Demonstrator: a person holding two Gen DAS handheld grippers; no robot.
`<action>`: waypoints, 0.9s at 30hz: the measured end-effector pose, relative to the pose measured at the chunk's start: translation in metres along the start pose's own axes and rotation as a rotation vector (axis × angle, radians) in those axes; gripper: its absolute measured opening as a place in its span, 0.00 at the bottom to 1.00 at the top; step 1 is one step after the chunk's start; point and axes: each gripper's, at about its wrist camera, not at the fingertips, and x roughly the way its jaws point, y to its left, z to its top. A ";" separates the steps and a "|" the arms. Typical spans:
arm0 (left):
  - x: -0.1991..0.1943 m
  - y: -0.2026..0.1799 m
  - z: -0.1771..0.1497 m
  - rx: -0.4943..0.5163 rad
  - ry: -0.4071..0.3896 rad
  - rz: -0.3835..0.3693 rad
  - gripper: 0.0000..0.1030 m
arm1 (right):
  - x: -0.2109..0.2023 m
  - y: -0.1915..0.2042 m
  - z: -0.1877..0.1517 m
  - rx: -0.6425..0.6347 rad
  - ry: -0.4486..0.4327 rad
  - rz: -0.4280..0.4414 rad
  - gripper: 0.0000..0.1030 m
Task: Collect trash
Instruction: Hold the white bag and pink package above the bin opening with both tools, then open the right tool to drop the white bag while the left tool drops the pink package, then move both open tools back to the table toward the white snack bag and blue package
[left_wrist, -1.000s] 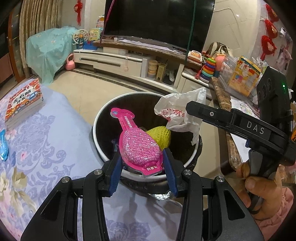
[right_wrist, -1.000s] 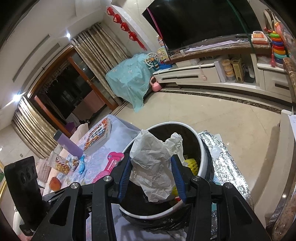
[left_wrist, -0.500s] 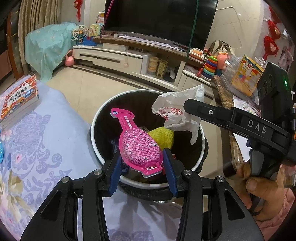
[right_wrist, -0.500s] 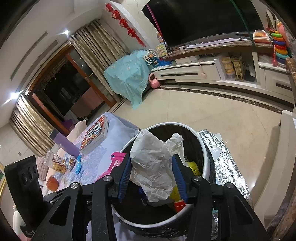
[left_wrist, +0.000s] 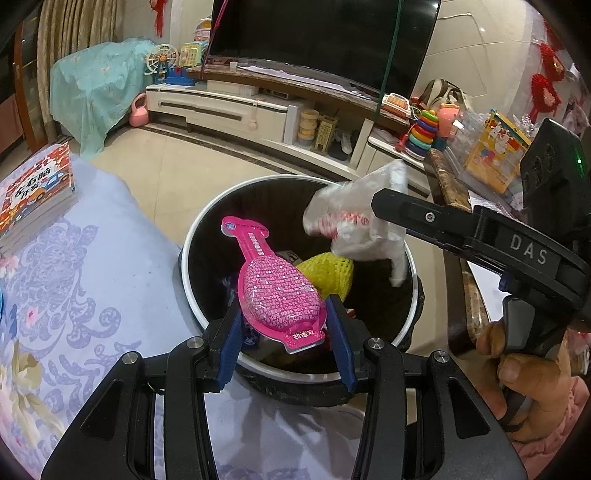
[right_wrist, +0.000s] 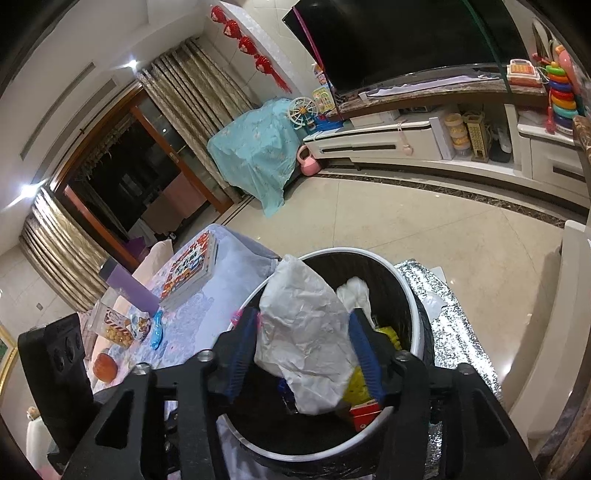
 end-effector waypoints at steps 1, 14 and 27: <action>-0.001 0.000 0.000 -0.002 0.002 0.003 0.57 | -0.001 0.000 0.000 0.004 -0.002 0.002 0.66; -0.029 0.023 -0.022 -0.069 -0.049 0.030 0.65 | -0.010 0.014 -0.010 0.013 -0.008 0.035 0.92; -0.069 0.084 -0.073 -0.241 -0.077 0.091 0.68 | -0.005 0.072 -0.048 -0.082 0.014 0.085 0.95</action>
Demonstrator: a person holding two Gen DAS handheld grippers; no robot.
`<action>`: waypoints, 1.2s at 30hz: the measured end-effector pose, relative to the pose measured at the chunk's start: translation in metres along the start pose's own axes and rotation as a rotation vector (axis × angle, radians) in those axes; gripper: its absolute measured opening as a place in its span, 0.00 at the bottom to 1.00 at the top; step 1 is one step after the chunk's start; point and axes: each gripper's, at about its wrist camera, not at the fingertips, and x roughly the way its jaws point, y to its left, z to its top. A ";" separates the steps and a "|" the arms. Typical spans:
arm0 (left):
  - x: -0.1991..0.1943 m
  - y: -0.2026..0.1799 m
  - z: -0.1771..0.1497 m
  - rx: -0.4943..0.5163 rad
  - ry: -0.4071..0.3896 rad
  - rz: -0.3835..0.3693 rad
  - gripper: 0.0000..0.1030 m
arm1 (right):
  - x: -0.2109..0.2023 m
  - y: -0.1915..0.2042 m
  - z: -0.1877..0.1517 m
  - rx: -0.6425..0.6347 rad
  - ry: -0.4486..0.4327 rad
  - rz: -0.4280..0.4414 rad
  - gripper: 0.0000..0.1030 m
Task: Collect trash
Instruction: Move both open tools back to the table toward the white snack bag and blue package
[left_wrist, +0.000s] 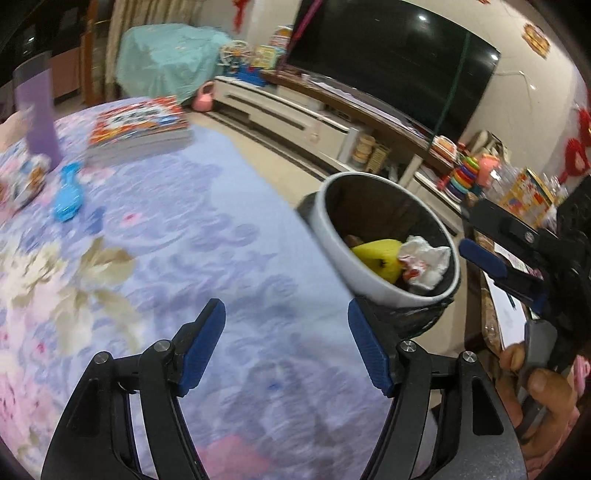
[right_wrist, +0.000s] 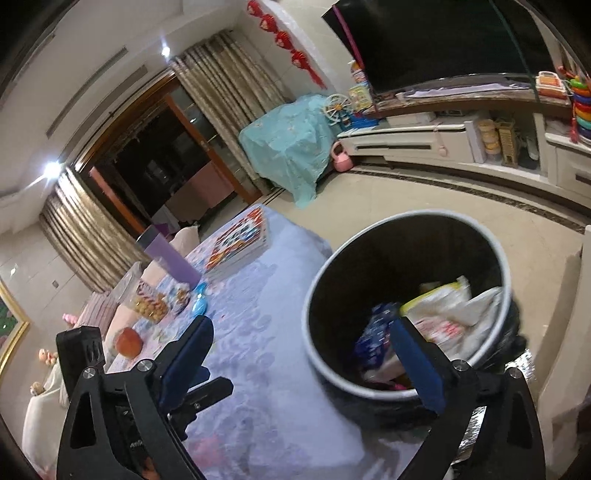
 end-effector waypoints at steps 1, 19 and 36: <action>-0.004 0.009 -0.003 -0.018 -0.006 0.012 0.68 | 0.004 0.005 -0.003 -0.006 0.013 0.007 0.96; -0.059 0.142 -0.044 -0.235 -0.068 0.206 0.73 | 0.065 0.076 -0.047 -0.108 0.136 0.056 0.96; -0.077 0.204 -0.040 -0.287 -0.095 0.302 0.73 | 0.111 0.135 -0.059 -0.247 0.148 0.069 0.96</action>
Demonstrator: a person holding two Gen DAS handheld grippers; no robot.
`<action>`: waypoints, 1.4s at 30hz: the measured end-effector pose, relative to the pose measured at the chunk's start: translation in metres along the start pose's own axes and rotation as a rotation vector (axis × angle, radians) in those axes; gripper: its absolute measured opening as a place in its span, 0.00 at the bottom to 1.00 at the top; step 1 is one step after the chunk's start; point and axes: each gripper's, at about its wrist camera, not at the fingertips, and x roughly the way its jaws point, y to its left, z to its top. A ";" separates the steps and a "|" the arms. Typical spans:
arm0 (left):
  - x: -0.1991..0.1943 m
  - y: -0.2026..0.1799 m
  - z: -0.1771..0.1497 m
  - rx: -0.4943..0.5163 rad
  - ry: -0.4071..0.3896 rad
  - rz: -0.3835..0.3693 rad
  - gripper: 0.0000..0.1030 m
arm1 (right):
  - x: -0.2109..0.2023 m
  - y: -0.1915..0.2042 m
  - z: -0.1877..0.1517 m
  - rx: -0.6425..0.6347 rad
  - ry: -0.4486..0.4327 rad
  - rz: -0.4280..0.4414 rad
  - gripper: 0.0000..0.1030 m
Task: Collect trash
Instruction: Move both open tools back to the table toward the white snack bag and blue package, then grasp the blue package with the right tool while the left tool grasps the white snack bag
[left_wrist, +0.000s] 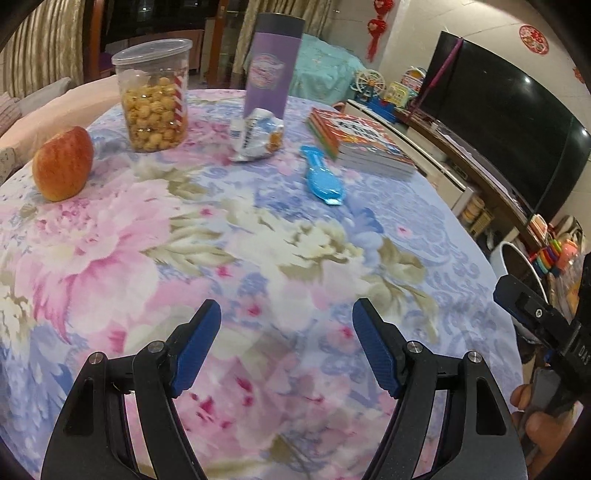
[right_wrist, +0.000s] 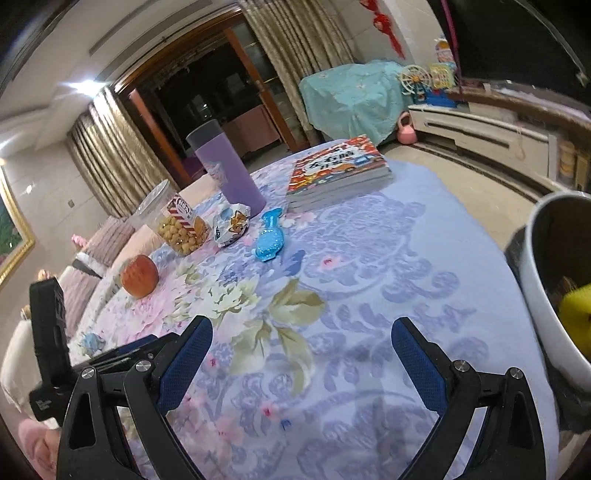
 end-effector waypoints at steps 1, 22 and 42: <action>0.001 0.003 0.002 0.000 -0.002 0.007 0.73 | 0.003 0.002 0.001 -0.007 -0.001 -0.002 0.95; 0.065 0.039 0.085 0.067 -0.003 0.083 0.73 | 0.087 0.029 0.033 -0.100 0.080 0.001 0.82; 0.128 0.049 0.139 0.103 -0.001 0.040 0.73 | 0.180 0.056 0.061 -0.249 0.230 -0.056 0.54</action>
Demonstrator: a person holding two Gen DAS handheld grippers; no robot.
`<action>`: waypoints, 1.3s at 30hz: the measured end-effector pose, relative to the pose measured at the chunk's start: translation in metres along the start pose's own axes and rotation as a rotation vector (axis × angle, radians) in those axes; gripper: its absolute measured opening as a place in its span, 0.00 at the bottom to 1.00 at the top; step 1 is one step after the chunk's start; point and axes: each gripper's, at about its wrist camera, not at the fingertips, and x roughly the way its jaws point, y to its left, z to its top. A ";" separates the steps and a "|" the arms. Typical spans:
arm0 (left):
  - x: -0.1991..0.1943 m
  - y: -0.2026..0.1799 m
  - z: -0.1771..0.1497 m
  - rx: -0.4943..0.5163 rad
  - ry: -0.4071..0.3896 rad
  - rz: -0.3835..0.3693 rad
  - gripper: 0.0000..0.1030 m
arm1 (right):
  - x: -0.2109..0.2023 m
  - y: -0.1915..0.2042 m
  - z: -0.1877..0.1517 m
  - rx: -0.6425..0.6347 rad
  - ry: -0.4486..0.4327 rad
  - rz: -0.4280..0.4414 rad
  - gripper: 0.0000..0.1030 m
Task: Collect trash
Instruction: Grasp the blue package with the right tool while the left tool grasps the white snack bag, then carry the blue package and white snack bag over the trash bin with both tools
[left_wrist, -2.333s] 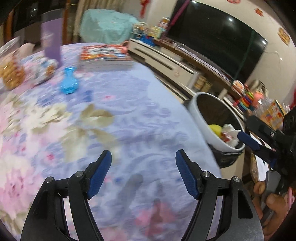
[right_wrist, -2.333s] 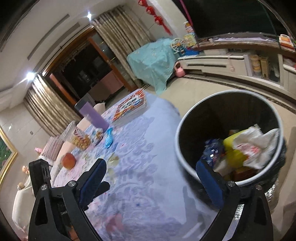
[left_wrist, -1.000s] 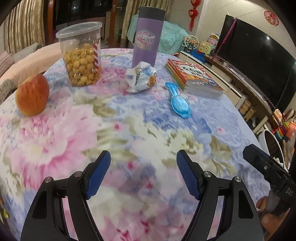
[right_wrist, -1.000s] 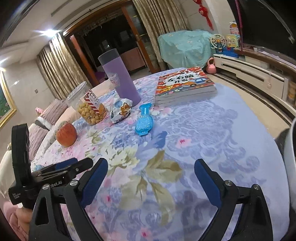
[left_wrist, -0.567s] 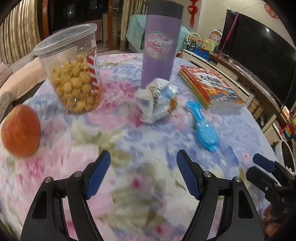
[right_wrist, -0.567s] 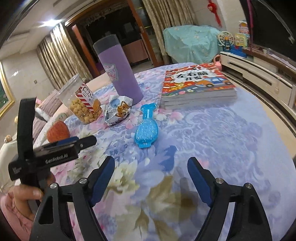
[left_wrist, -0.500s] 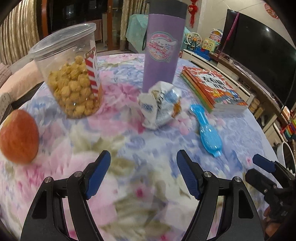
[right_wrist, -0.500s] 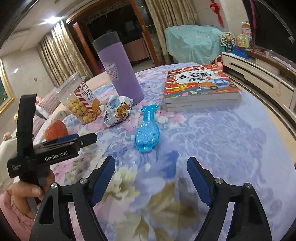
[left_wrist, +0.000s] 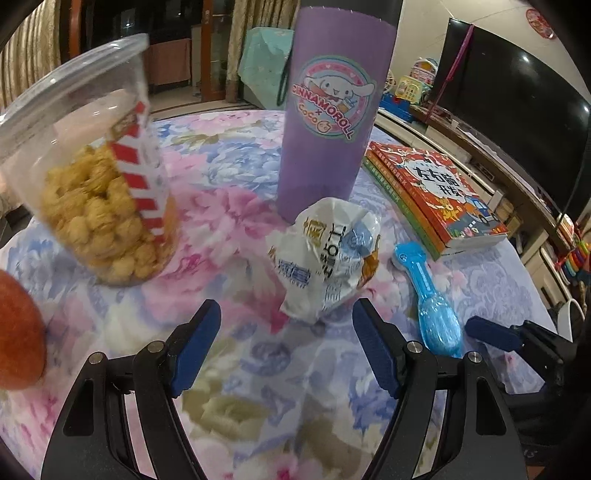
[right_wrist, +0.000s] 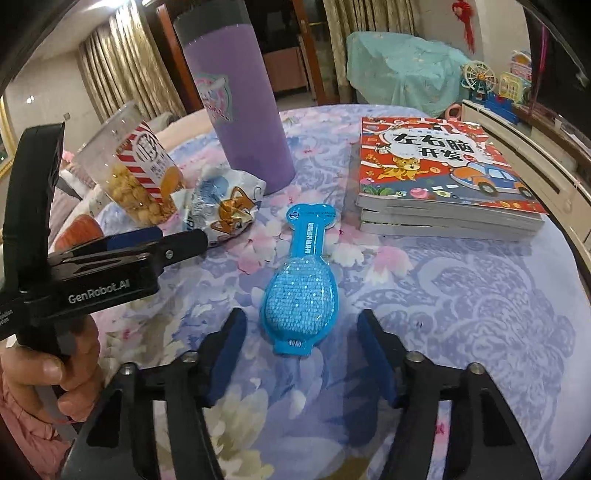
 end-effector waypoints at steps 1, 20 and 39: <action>0.005 0.000 0.002 -0.002 0.004 0.005 0.73 | 0.001 0.001 0.000 -0.003 0.002 -0.003 0.51; -0.016 -0.008 -0.016 0.027 -0.001 -0.101 0.05 | -0.055 -0.028 -0.035 0.126 -0.061 0.097 0.39; -0.114 -0.075 -0.107 0.046 -0.015 -0.174 0.05 | -0.137 -0.044 -0.092 0.190 -0.141 0.094 0.39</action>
